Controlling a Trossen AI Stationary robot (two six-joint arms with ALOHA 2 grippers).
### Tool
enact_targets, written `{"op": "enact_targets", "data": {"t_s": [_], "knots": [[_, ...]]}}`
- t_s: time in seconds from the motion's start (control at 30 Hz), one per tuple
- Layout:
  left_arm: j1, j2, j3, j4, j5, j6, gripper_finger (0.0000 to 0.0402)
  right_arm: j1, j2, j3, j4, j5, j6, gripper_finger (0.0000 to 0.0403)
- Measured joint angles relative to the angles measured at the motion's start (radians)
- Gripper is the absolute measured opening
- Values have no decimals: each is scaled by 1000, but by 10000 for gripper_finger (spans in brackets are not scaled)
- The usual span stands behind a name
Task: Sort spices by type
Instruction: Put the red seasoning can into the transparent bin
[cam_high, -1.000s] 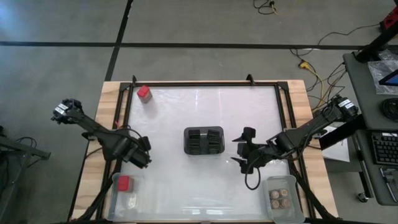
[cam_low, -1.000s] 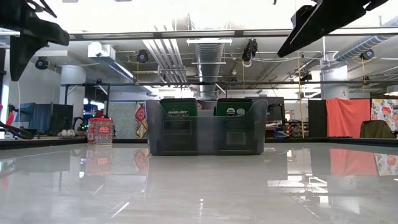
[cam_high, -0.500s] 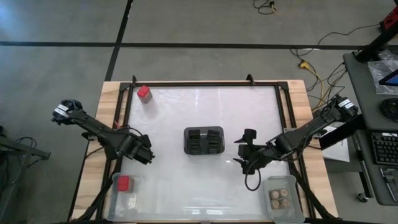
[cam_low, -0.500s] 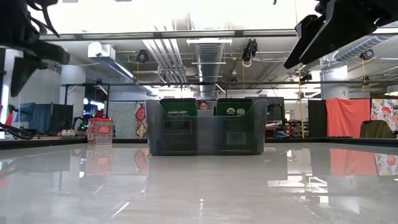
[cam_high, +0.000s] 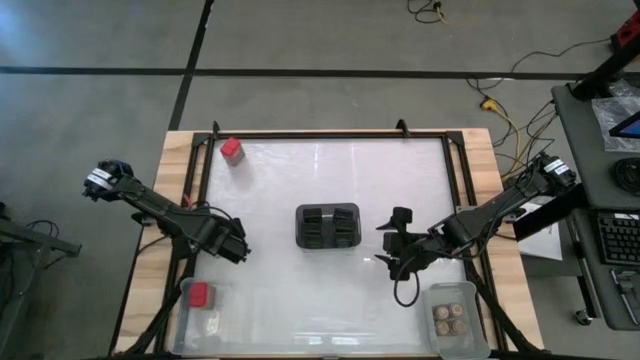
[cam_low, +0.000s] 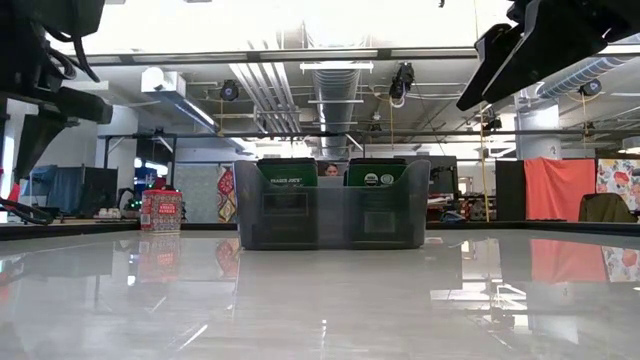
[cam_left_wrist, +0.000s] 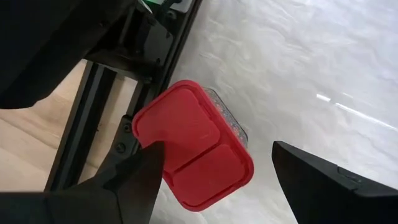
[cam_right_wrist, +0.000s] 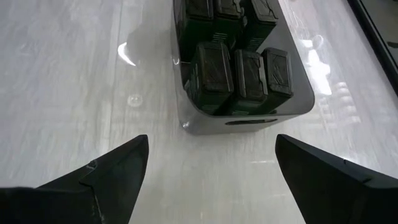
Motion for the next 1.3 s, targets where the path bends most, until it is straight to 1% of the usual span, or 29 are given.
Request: {"op": "enact_targets", "data": {"t_s": [0.13, 0.3, 0.43, 0.57, 0.67, 0.73, 0.8, 0.93, 1.07, 1.13, 1.2, 1.3], "knots": [[0, 0, 7, 19, -20, 26, 280, 0, 0, 0, 4, 0, 0, 335], [0, 0, 54, 70, -135, 67, 280, 0, 0, 0, 6, -1, 0, 335], [0, 0, 100, 101, -219, 149, 280, 0, 0, 0, 7, -1, 0, 342], [-1, 0, 142, 77, -228, 195, 280, 0, 0, 0, 7, -1, 0, 345], [-3, 0, 160, 32, -223, 297, 280, 0, 0, 0, 6, -1, 0, 342], [-2, 0, 173, 28, -222, 453, 280, 0, 0, 0, 6, -2, 0, 339], [0, 1, 186, 32, -223, 663, 280, 0, 0, 0, 6, -20, 5, 337], [0, 10, 226, 50, -222, 1167, 280, 0, 0, 0, 5, -61, 17, 338], [0, 33, 261, 62, -221, 1658, 280, 0, 0, 0, 10, -61, 34, 345], [0, 49, 268, 53, -220, 1879, 280, 0, 0, 0, 19, -56, 34, 347], [-1, 65, 268, 25, -197, 2069, 280, 0, 0, 0, 33, -43, 34, 347], [0, 95, 261, -27, -166, 2244, 280, 0, 0, 0, 53, -42, 34, 345]]}}
